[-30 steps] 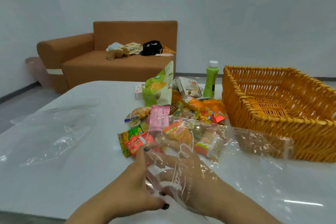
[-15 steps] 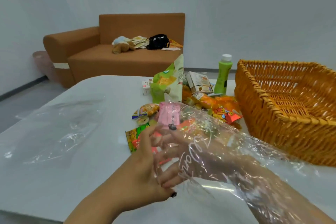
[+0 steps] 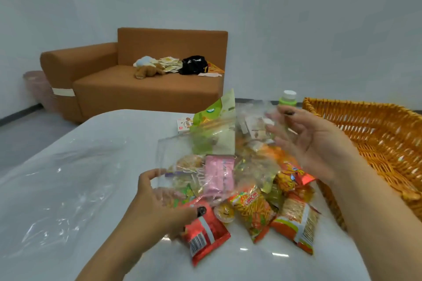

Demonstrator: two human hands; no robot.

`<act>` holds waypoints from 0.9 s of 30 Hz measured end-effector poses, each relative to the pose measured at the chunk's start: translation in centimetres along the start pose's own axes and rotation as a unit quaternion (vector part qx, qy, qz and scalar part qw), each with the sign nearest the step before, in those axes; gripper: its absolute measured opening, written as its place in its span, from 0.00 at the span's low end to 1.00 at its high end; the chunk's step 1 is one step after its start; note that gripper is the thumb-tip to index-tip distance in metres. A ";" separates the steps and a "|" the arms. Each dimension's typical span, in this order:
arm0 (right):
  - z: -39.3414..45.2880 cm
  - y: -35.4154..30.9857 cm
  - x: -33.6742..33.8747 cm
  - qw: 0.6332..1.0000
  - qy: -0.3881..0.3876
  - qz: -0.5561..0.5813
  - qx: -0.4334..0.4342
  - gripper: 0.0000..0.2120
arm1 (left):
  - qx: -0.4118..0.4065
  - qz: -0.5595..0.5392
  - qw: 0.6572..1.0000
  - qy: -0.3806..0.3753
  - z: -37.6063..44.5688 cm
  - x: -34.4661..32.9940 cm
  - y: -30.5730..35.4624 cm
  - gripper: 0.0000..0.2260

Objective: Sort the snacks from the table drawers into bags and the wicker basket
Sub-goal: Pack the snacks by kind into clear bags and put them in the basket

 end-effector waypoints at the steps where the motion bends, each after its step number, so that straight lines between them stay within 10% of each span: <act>1: 0.7 -0.3 0.1 0.999 0.043 -0.014 0.012 0.10 | 0.003 -0.030 0.999 0.014 0.3 0.7 -0.1 0.45; 4: 4.1 1.7 2.2 0.924 0.185 -0.335 0.015 0.11 | 0.011 -0.097 0.994 0.040 0.6 2.2 0.0 0.42; 6: 6.5 5.1 1.8 0.814 0.142 -0.561 -0.037 0.22 | 0.015 -0.141 0.989 0.045 0.4 2.9 0.0 0.44; 10: 8.6 11.0 1.8 0.713 0.056 -0.691 -0.109 0.36 | 0.024 -0.277 0.959 0.044 -0.4 3.8 1.1 0.37; 16: 4.7 6.0 1.2 0.807 0.178 -0.562 0.042 0.16 | 0.020 -0.308 0.950 0.037 -2.2 3.6 1.6 0.37; 21: -5.1 4.4 -0.8 0.987 0.146 -0.069 -0.026 0.13 | 0.024 -0.211 0.976 0.048 -3.8 3.8 1.1 0.57; 27: -13.0 4.8 -2.9 0.987 0.016 0.117 -0.106 0.16 | 0.036 -0.077 0.995 0.049 -5.7 3.6 -1.0 0.46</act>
Point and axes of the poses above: each hand's wrist, its own z-axis towards the middle knuckle, its own x-axis out of the back of the hand, y = z × x, the point moved 9 cm from there along z, towards the middle knuckle, and after that the axes turned 15 degrees about -z, right-handed, at the moved point
